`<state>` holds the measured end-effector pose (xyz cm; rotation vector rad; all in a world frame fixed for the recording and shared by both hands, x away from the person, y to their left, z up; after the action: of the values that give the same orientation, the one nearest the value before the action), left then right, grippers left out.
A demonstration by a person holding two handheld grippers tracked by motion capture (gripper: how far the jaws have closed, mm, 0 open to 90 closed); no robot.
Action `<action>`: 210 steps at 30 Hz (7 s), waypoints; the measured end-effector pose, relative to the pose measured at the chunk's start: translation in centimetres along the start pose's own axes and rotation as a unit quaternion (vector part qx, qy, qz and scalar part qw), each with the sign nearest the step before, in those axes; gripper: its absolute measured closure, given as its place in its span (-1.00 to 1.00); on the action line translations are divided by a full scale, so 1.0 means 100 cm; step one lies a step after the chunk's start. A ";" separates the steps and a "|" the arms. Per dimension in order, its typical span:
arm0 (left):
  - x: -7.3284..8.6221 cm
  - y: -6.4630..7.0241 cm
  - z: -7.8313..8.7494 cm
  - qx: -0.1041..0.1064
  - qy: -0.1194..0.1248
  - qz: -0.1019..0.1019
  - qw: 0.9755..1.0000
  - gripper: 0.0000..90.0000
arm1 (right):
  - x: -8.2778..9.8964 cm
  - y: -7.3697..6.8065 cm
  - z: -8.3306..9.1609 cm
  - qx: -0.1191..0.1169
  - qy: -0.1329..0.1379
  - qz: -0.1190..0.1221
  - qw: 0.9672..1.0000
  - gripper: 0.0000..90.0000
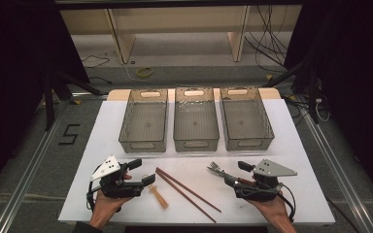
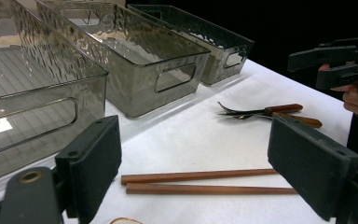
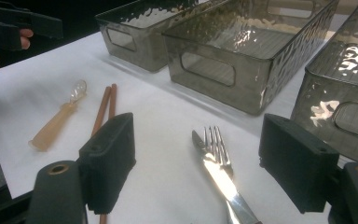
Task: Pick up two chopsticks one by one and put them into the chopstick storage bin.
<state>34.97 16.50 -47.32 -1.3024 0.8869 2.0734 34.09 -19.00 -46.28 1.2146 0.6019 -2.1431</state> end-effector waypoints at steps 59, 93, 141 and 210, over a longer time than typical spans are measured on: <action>-0.001 -0.005 0.004 -0.008 0.006 0.005 1.000 -0.63 | -0.032 -0.060 -0.077 -0.068 -0.242 0.082 0.964 0.09; -0.002 -0.007 0.005 -0.009 0.008 0.003 1.000 -0.63 | -0.022 -0.082 -0.112 -0.096 -0.343 0.128 0.926 0.48; -0.002 -0.007 0.006 -0.008 0.006 0.002 1.000 -0.63 | -0.008 -0.080 -0.131 -0.076 -0.393 0.157 0.903 0.89; -0.013 0.048 -0.065 0.055 -0.310 -0.326 0.892 0.29 | -0.056 -0.094 -0.078 -0.134 -0.316 0.220 0.913 0.90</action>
<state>35.67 8.31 -47.06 -0.6555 0.2210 1.6796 34.61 -5.75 -44.23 0.4023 0.2804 -1.8333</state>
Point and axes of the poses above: each handheld gripper's, and its own axes: z roughly backward along the jaws, x roughly out of its underside, y roughly to its right, the point moved 5 cm from there along -z, roughly forward along the jaws, and after that the axes turned 3 degrees about -y, right-handed, at the moved point
